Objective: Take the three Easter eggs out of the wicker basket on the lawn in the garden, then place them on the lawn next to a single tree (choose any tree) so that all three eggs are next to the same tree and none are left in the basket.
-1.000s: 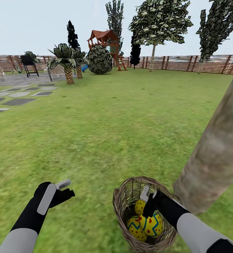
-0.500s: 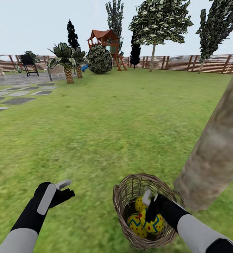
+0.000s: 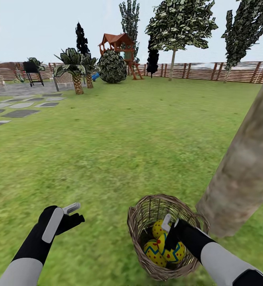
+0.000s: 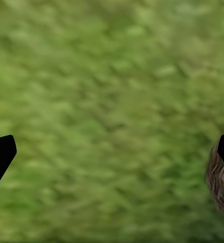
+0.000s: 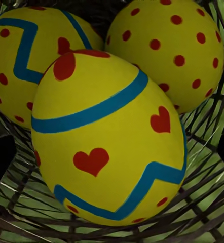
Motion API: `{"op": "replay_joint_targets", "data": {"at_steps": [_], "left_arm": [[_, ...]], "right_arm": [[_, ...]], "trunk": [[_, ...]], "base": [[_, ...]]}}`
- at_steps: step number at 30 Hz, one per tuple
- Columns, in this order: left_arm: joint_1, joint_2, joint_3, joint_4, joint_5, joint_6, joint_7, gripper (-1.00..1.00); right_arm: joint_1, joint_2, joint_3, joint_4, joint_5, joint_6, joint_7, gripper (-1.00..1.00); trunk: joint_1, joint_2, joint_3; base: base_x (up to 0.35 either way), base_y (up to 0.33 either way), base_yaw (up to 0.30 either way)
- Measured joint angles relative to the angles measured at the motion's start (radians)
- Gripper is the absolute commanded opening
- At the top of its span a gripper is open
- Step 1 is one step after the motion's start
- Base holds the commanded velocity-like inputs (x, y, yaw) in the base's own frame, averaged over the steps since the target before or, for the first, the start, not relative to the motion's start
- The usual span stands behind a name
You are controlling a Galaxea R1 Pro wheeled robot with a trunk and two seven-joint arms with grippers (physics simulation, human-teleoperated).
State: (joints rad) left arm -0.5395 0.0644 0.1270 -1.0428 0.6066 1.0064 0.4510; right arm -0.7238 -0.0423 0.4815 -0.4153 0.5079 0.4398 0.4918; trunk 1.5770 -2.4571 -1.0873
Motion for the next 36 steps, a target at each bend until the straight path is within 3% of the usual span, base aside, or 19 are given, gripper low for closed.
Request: {"op": "replay_joint_targets", "data": {"at_steps": [6,36], "left_arm": [[0.000,0.000,0.000,0.001,0.000,-0.001,0.000,1.00],[0.000,0.000,0.000,0.001,0.001,0.000,0.000,1.00]], "right_arm": [[0.000,0.000,-0.002,-0.005,0.001,-0.003,-0.064,1.00],[-0.001,-0.004,-0.002,0.012,-0.003,0.002,-0.049,1.00]], "trunk": [[0.015,-0.028,-0.013],[0.026,-0.044,-0.042]], "base": [[0.000,0.000,0.000],[0.000,0.000,0.000]]}}
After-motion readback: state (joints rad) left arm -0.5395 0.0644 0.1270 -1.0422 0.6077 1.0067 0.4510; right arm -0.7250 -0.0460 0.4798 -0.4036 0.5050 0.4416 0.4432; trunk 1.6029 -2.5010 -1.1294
